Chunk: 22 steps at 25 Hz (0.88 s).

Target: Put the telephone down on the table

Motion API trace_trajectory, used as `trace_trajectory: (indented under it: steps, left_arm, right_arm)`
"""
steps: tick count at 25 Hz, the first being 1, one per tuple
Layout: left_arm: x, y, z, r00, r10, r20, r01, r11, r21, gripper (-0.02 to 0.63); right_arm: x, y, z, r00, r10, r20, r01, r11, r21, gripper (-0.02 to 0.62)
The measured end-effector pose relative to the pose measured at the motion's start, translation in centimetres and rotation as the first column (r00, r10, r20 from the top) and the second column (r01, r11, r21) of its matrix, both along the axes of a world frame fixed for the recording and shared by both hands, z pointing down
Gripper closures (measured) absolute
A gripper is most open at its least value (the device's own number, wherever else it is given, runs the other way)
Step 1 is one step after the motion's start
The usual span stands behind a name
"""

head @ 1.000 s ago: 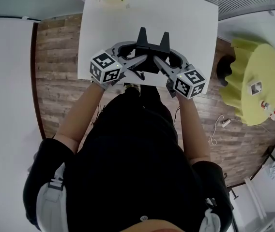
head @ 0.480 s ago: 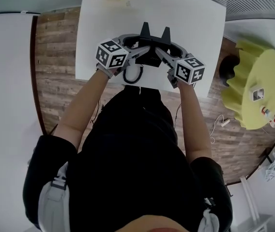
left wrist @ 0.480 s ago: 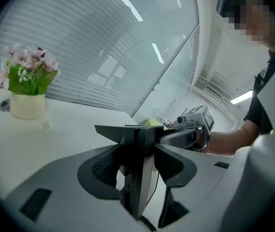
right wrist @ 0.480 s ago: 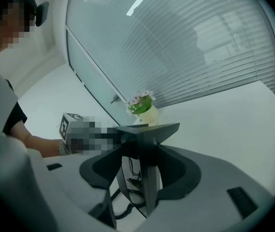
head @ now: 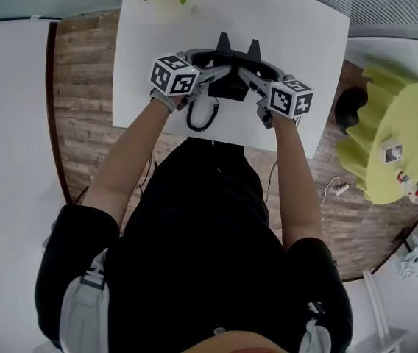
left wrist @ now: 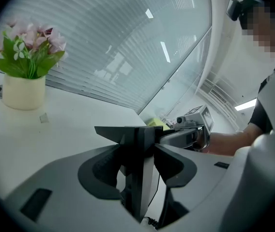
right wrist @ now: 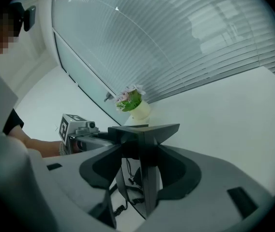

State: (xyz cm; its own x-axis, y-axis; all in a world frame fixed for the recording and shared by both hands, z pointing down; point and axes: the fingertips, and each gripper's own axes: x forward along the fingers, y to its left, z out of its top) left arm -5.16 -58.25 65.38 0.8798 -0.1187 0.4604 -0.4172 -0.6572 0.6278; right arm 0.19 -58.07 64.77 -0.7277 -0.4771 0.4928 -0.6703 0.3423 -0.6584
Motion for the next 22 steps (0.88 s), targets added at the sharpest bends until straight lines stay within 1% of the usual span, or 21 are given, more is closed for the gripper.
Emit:
trace_trajectory:
  steps: [7, 14, 18, 22]
  left_arm:
    - [0.2, -2.0, 2.1, 0.999, -0.038, -0.019, 0.037, 0.996, -0.081, 0.393]
    - [0.5, -3.5, 4.1, 0.997, -0.066, -0.042, 0.058, 0.984, -0.167, 0.391]
    - [0.5, -3.7, 4.5, 0.996, -0.062, -0.063, 0.050, 0.982, -0.184, 0.390]
    - [0.6, -3.9, 4.4, 0.995, -0.060, -0.077, 0.046, 0.984, -0.172, 0.388]
  right_arm:
    - [0.4, -2.1, 2.1, 0.999, 0.021, 0.042, -0.018, 0.998, -0.058, 0.365]
    - [0.8, -3.5, 4.0, 0.996, 0.054, 0.068, -0.046, 0.992, -0.116, 0.365]
    - [0.7, -3.7, 4.4, 0.995, 0.062, 0.083, -0.051, 0.990, -0.129, 0.365]
    - [0.8, -3.9, 4.3, 0.993, 0.056, 0.100, -0.043, 0.992, -0.122, 0.365]
